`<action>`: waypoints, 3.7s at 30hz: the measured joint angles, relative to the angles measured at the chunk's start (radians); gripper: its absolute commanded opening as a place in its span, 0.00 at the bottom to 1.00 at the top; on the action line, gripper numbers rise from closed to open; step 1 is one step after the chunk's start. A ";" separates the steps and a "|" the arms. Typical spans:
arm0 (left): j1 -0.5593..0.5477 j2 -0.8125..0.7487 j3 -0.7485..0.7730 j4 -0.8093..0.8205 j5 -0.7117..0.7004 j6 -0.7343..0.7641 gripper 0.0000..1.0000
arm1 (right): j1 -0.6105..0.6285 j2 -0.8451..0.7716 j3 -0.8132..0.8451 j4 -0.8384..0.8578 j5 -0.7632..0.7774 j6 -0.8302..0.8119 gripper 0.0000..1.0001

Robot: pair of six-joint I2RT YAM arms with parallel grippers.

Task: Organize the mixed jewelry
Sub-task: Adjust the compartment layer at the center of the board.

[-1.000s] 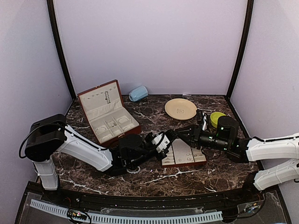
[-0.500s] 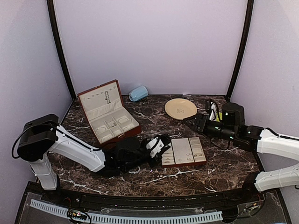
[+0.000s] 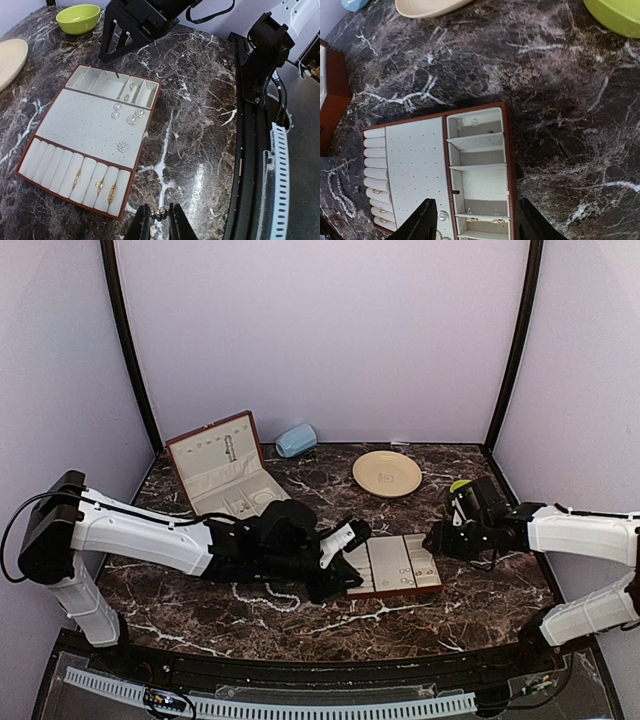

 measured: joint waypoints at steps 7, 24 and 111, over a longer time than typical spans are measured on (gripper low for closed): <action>0.076 0.047 0.183 -0.212 0.177 -0.109 0.09 | -0.002 0.067 -0.027 -0.014 0.004 -0.050 0.47; 0.109 0.172 0.355 -0.458 0.328 -0.209 0.09 | -0.002 0.221 -0.024 0.058 0.057 -0.144 0.26; 0.085 0.520 0.699 -0.821 0.373 -0.266 0.05 | 0.250 0.221 -0.016 -0.008 0.200 -0.057 0.00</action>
